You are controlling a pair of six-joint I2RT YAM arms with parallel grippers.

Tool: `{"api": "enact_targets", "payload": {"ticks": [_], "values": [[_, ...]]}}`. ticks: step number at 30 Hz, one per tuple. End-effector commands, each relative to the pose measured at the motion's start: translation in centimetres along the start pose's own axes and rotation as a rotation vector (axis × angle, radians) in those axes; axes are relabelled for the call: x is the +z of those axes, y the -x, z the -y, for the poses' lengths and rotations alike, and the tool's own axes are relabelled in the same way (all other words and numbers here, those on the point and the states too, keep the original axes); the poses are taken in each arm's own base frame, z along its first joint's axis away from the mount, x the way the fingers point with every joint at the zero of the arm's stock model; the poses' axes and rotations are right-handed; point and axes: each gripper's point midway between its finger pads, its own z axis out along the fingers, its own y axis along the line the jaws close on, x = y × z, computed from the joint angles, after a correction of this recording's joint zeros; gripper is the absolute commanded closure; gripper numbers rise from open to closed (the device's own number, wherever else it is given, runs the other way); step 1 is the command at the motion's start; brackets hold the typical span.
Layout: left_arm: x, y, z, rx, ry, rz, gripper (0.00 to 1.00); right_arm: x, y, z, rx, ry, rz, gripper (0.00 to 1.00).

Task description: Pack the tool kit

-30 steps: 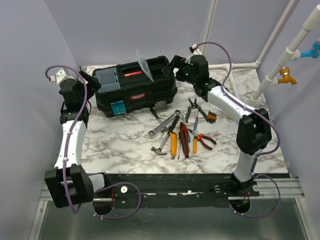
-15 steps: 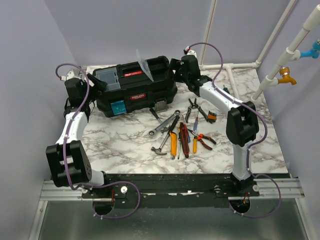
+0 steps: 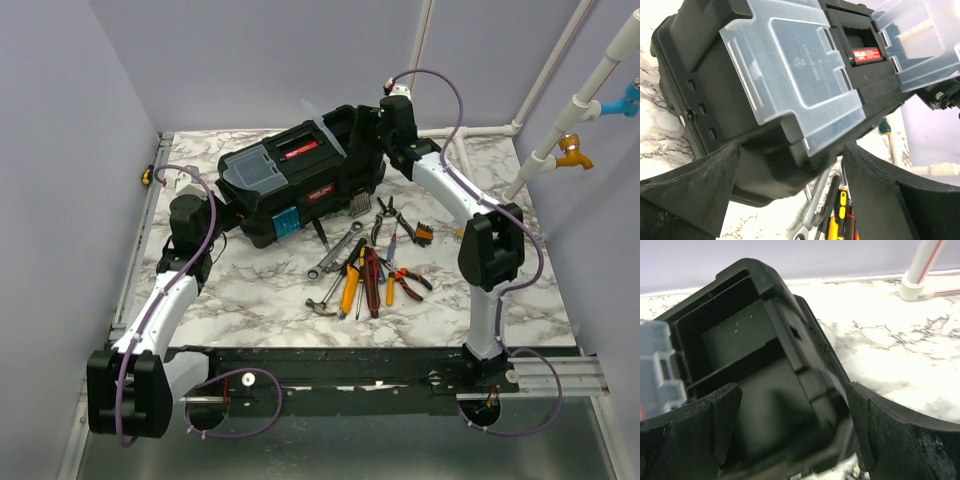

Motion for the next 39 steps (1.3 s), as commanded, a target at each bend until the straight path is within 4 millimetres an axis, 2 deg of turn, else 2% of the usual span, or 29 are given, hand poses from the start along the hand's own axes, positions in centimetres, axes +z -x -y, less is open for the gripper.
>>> {"api": "enact_targets", "payload": {"ticks": [1, 2, 5, 8, 9, 12, 15, 18, 22, 26, 29, 31, 33, 34, 36, 39], "values": [[-1.7, 0.6, 0.1, 0.033, 0.037, 0.017, 0.14, -7.0, 6.3, -0.9, -0.061, -0.007, 0.145, 0.04], [-1.8, 0.9, 0.1, 0.048, 0.048, 0.019, 0.13, -8.1, 6.5, -1.3, -0.071, 0.032, 0.155, 0.06], [-2.1, 1.5, 0.2, 0.070, 0.058, 0.030, 0.12, -11.9, 7.2, -4.6, -0.121, 0.248, 0.202, 0.13], [-2.4, 2.0, 0.5, 0.087, 0.059, 0.041, 0.11, -16.2, 6.0, -9.0, -0.199, 0.524, 0.209, 0.17], [-2.5, 2.2, 0.5, 0.091, 0.059, 0.046, 0.11, -17.6, 6.4, -10.3, -0.217, 0.587, 0.242, 0.17], [-2.6, 2.4, 0.6, 0.103, 0.059, 0.053, 0.10, -20.3, 5.5, -13.9, -0.258, 0.734, 0.239, 0.17], [-2.7, 2.6, 0.8, 0.109, 0.055, 0.056, 0.10, -20.6, 4.7, -16.9, -0.274, 0.820, 0.202, 0.17], [-2.9, 2.6, 1.0, 0.112, 0.047, 0.060, 0.10, -19.6, 3.6, -19.4, -0.273, 0.851, 0.174, 0.18], [-3.3, 2.7, 0.8, 0.117, 0.053, 0.073, 0.09, -17.8, 3.3, -21.5, -0.252, 0.831, 0.168, 0.21], [-3.5, 2.9, 0.7, 0.130, 0.060, 0.078, 0.09, -14.4, 3.1, -21.0, -0.172, 0.700, 0.166, 0.22], [-3.5, 3.1, 0.8, 0.141, 0.062, 0.085, 0.09, -11.4, 3.2, -19.3, -0.131, 0.543, 0.180, 0.23], [-3.6, 3.3, 0.9, 0.147, 0.060, 0.089, 0.09, -9.2, 3.6, -16.6, -0.115, 0.357, 0.196, 0.23], [-3.7, 3.4, 0.9, 0.153, 0.064, 0.093, 0.09, -7.7, 5.2, -11.7, -0.049, 0.050, 0.266, 0.21], [-3.7, 3.4, 0.9, 0.157, 0.066, 0.094, 0.09, -7.6, 6.3, -9.3, -0.046, -0.086, 0.322, 0.19], [-3.8, 3.5, 0.7, 0.162, 0.073, 0.096, 0.09, -8.3, 8.4, -6.0, -0.058, -0.266, 0.434, 0.18], [-3.7, 3.6, 0.5, 0.170, 0.083, 0.099, 0.09, -8.8, 10.3, -3.5, -0.072, -0.349, 0.475, 0.18]]}}
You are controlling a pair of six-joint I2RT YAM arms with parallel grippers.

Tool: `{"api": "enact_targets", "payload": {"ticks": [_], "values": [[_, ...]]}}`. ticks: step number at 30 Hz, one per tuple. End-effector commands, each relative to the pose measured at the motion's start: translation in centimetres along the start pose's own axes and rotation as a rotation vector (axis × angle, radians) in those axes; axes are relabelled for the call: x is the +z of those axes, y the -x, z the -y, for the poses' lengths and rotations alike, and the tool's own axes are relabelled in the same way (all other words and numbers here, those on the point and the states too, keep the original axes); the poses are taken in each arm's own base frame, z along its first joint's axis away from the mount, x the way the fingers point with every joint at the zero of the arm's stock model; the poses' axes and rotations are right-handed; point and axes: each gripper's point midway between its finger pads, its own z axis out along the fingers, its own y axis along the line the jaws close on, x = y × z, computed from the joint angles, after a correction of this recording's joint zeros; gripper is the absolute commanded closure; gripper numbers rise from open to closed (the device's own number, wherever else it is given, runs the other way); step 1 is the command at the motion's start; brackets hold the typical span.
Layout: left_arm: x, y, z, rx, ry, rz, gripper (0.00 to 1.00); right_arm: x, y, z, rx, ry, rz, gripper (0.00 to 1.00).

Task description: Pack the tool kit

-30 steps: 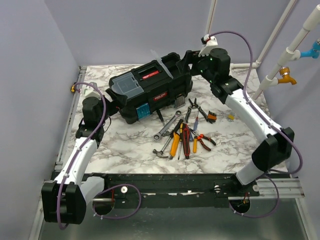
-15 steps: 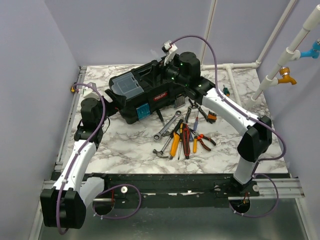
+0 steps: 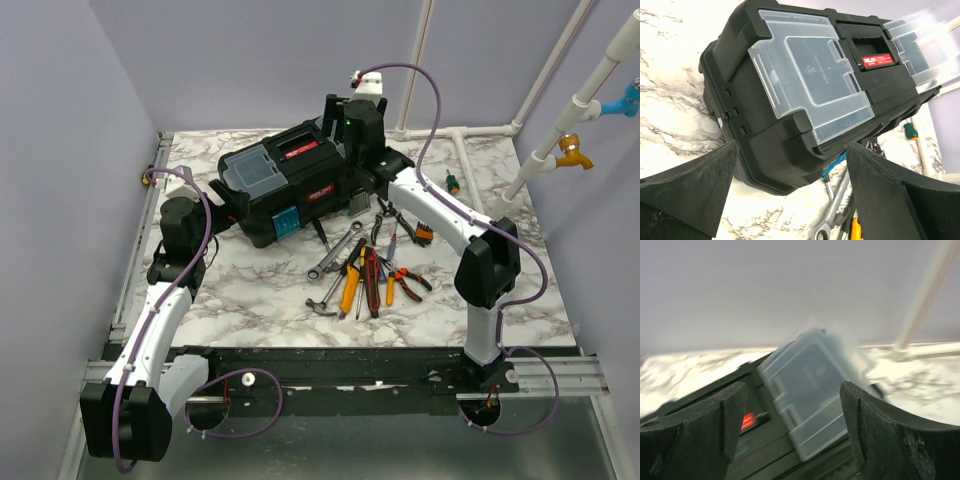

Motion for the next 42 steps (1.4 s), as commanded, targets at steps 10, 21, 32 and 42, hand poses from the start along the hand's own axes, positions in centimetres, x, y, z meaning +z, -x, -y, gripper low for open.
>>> {"api": "enact_targets", "payload": {"ticks": [10, 21, 32, 42], "values": [[0.9, 3.6, 0.7, 0.074, 0.024, 0.057, 0.05, -4.4, 0.7, 3.2, -0.014, 0.061, -0.078, 0.17], [7.1, 10.0, -0.7, 0.123, 0.076, 0.007, 0.02, -9.2, -9.4, 4.0, 0.341, 0.065, -0.287, 0.08], [16.1, 7.4, -0.2, -0.018, -0.108, -0.290, 0.09, -6.9, -14.5, 10.4, 0.367, -0.095, -0.381, 0.11], [17.2, 2.9, 1.7, -0.226, -0.355, -0.413, 0.12, -2.4, -15.7, 6.2, 0.344, 0.213, -0.494, 0.15]]}}
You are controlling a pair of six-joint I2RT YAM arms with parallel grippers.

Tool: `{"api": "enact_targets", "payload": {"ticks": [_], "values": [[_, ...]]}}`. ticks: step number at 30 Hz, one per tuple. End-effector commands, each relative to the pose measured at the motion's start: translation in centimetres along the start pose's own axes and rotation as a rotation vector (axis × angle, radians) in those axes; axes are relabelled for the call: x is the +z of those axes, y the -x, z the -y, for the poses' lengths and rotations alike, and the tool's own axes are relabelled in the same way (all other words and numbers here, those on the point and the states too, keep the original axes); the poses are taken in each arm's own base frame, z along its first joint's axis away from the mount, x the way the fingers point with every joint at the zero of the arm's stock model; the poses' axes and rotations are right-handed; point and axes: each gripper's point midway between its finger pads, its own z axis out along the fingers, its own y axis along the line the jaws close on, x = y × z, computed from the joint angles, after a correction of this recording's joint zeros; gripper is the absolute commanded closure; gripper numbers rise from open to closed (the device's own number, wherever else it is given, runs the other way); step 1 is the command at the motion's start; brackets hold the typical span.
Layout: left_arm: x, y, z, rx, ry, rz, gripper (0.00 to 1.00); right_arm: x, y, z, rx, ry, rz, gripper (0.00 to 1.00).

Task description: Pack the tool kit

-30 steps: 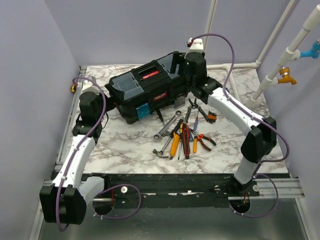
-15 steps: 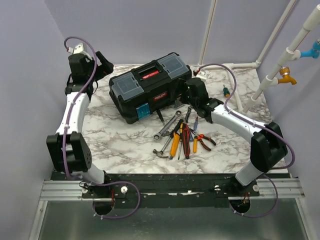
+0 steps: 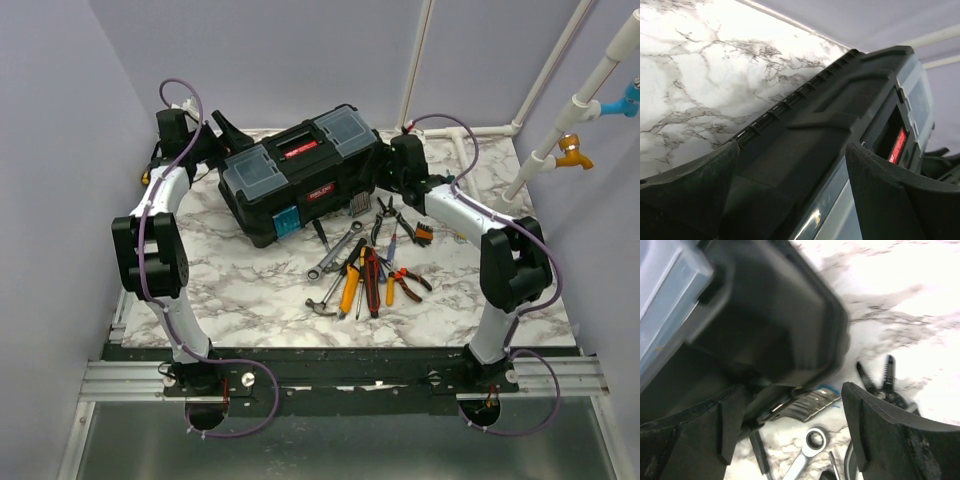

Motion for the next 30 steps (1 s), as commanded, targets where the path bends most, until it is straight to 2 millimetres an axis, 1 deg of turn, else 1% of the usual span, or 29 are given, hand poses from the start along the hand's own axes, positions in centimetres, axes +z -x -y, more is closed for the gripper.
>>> {"api": "enact_targets", "payload": {"ticks": [1, 2, 3, 4, 8, 12, 15, 18, 20, 22, 23, 25, 27, 28, 30], "values": [[-0.8, -2.5, 2.9, -0.088, -0.203, -0.072, 0.14, 0.6, -1.9, -7.3, -0.076, 0.367, -0.140, 0.16], [-1.4, -3.1, 3.0, -0.109, -0.199, -0.051, 0.14, 0.5, -2.3, -8.4, -0.066, 0.429, -0.159, 0.16], [-2.4, -3.9, 3.3, -0.109, -0.214, -0.013, 0.14, 0.5, -2.7, -9.2, -0.057, 0.476, -0.181, 0.16], [-3.2, -4.8, 3.1, -0.133, -0.214, 0.015, 0.14, 0.6, -3.1, -10.1, -0.047, 0.519, -0.210, 0.16], [-6.4, -8.3, 2.6, -0.148, -0.193, 0.080, 0.14, 1.8, -4.4, -11.7, -0.045, 0.579, -0.289, 0.16], [-9.1, -10.6, 2.8, -0.136, -0.173, 0.123, 0.15, 2.0, -4.8, -13.1, -0.054, 0.625, -0.310, 0.16], [-10.8, -11.5, 2.7, -0.114, -0.143, 0.164, 0.15, 1.7, -5.1, -14.1, -0.053, 0.658, -0.325, 0.16], [-12.4, -11.6, 2.7, -0.065, -0.094, 0.191, 0.15, 0.8, -5.2, -15.0, -0.040, 0.721, -0.344, 0.16], [-13.5, -11.8, 3.0, -0.045, -0.067, 0.210, 0.15, -0.2, -5.8, -15.5, -0.037, 0.774, -0.382, 0.11], [-14.6, -12.3, 3.8, -0.042, -0.069, 0.244, 0.13, -1.3, -5.8, -15.4, -0.031, 0.792, -0.383, 0.03], [-15.1, -12.7, 3.8, -0.040, -0.059, 0.261, 0.12, -2.0, -5.5, -15.3, -0.031, 0.796, -0.364, 0.00], [-16.4, -12.6, 3.3, -0.031, -0.002, 0.313, 0.07, -3.1, -5.0, -14.4, -0.025, 0.762, -0.325, 0.00], [-17.5, -12.0, 2.7, -0.005, 0.065, 0.355, 0.03, -4.3, -4.8, -13.3, -0.016, 0.720, -0.294, 0.00], [-18.0, -11.7, 2.4, 0.003, 0.103, 0.366, 0.02, -5.1, -5.0, -12.7, -0.004, 0.705, -0.291, 0.00], [-18.8, -11.6, 2.7, 0.027, 0.137, 0.353, 0.01, -6.9, -6.0, -11.9, 0.041, 0.731, -0.299, 0.00]]}}
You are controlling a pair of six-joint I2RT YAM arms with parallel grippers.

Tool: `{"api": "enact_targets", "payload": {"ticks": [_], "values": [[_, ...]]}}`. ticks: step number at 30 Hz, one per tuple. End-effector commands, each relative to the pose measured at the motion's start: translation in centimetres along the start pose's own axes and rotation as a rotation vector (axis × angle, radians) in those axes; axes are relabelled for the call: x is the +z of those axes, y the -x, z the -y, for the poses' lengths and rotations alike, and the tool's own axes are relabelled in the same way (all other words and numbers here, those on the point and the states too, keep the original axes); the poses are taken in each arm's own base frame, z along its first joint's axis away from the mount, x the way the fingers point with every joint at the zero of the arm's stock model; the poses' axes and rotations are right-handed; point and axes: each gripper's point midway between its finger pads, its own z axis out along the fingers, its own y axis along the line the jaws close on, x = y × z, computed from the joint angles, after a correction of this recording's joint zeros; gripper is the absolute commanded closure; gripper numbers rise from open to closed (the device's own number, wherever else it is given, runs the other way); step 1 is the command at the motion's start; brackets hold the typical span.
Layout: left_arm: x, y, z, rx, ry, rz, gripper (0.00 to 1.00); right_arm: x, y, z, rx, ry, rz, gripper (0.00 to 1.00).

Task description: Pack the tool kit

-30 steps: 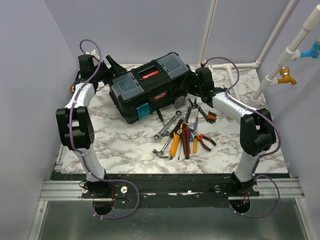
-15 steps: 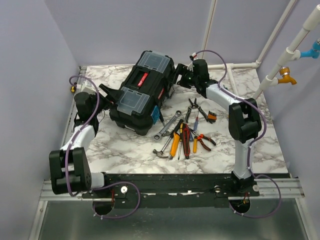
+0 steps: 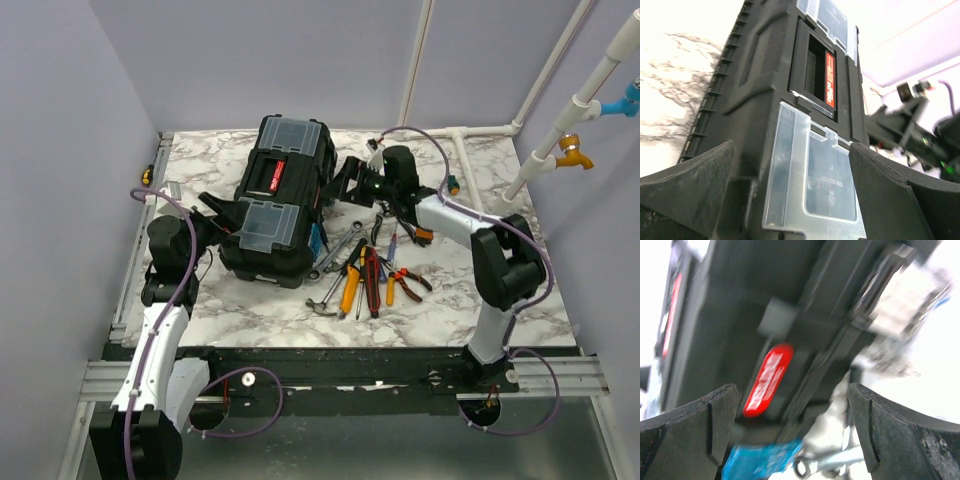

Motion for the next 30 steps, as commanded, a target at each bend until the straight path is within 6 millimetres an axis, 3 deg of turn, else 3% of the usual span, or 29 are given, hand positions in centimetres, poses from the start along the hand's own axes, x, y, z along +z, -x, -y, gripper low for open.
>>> {"api": "enact_targets", "payload": {"ticks": [1, 6, 10, 13, 21, 25, 30], "values": [[-1.8, 0.9, -1.0, 0.051, 0.141, 0.004, 0.01, -4.0, -2.1, -4.5, 0.045, 0.157, 0.026, 0.00], [-3.2, 0.2, -1.2, 0.061, 0.176, -0.025, 0.02, -7.5, -6.2, -6.0, 0.184, 0.327, 0.051, 0.00], [-3.5, -0.4, -0.7, 0.045, 0.170, -0.073, 0.02, -7.5, -9.5, -6.3, 0.220, 0.345, 0.002, 0.00], [-3.5, -0.1, -0.1, 0.078, 0.157, -0.091, 0.02, -8.2, -10.3, -7.4, 0.281, 0.432, 0.033, 0.00], [-2.8, -0.6, 1.3, 0.097, 0.104, -0.194, 0.01, -7.5, -12.2, -6.4, 0.440, 0.540, 0.034, 0.00], [-2.5, -0.1, 0.8, 0.157, 0.153, -0.247, 0.02, -6.5, -12.6, -5.7, 0.458, 0.541, 0.033, 0.00], [-1.7, 0.2, 0.8, 0.220, 0.150, -0.307, 0.02, -5.7, -12.6, -6.9, 0.469, 0.630, 0.008, 0.00]]}}
